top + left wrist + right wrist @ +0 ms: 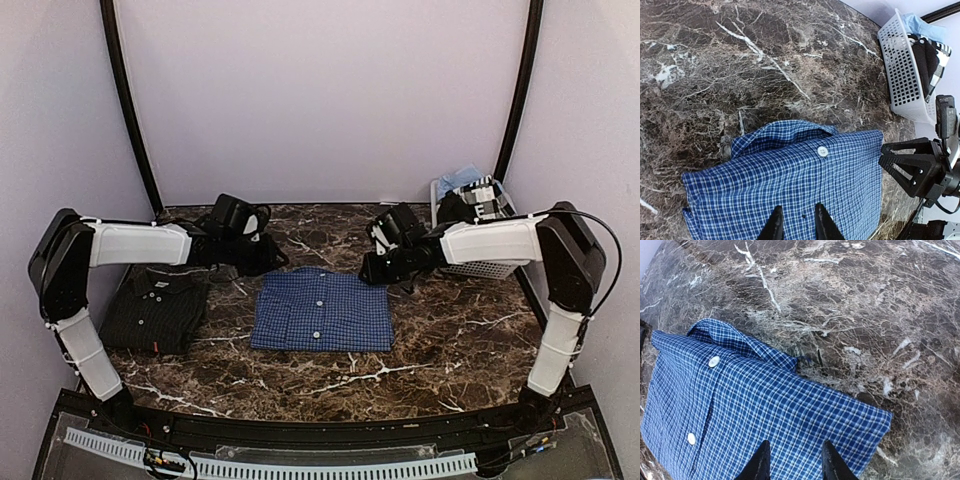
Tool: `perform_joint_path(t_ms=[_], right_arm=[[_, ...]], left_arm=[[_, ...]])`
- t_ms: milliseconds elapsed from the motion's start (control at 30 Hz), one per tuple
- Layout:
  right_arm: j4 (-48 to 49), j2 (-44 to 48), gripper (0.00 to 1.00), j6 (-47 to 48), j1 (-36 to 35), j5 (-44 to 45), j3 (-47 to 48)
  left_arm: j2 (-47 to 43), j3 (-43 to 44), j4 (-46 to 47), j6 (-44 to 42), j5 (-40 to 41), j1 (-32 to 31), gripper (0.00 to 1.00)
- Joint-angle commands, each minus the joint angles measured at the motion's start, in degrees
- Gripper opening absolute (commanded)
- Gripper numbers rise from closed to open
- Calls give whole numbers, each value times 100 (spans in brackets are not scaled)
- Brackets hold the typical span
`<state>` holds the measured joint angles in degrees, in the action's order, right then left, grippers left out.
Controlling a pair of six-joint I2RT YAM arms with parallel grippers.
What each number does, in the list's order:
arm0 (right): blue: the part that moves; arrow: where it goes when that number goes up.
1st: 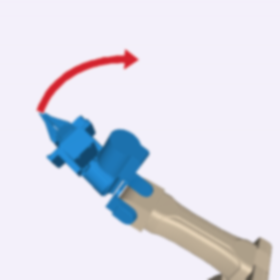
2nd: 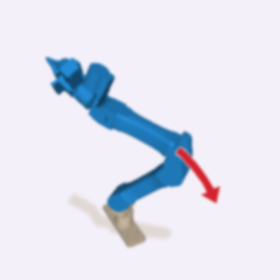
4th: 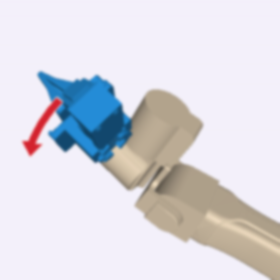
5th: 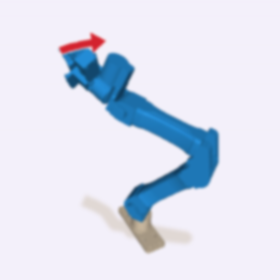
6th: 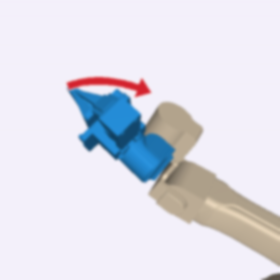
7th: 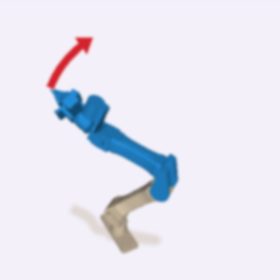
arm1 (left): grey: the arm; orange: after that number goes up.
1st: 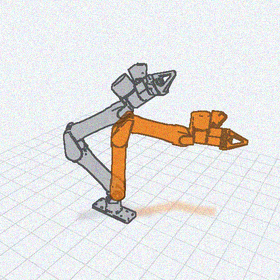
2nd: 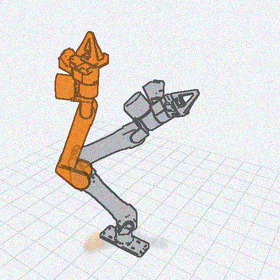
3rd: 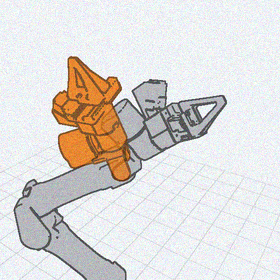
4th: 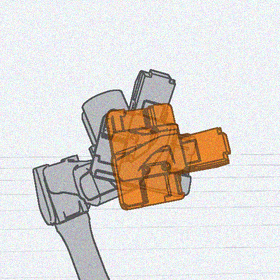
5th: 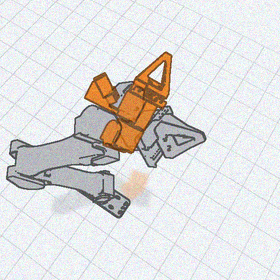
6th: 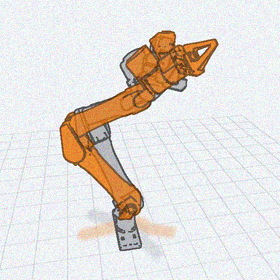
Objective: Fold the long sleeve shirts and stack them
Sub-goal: Pick up the square-folded shirt from the center of the board.
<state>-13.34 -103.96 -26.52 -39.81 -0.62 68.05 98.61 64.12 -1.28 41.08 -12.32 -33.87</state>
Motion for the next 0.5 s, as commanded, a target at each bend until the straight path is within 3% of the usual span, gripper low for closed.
perform_joint_path(t_ms=[0, 167, 467], right_arm=[[97, -411, 31, 31, 12, -191, 375], [101, -839, 30, 45, 126, -218, 544], [86, -1181, 40, -46, 511, -554, 678]], left_arm=[[572, 397, -311, -180, -48, 32, 18], [1114, 524, -382, -225, 17, 173, 13], [1462, 317, -403, -296, 27, 664, 13]])
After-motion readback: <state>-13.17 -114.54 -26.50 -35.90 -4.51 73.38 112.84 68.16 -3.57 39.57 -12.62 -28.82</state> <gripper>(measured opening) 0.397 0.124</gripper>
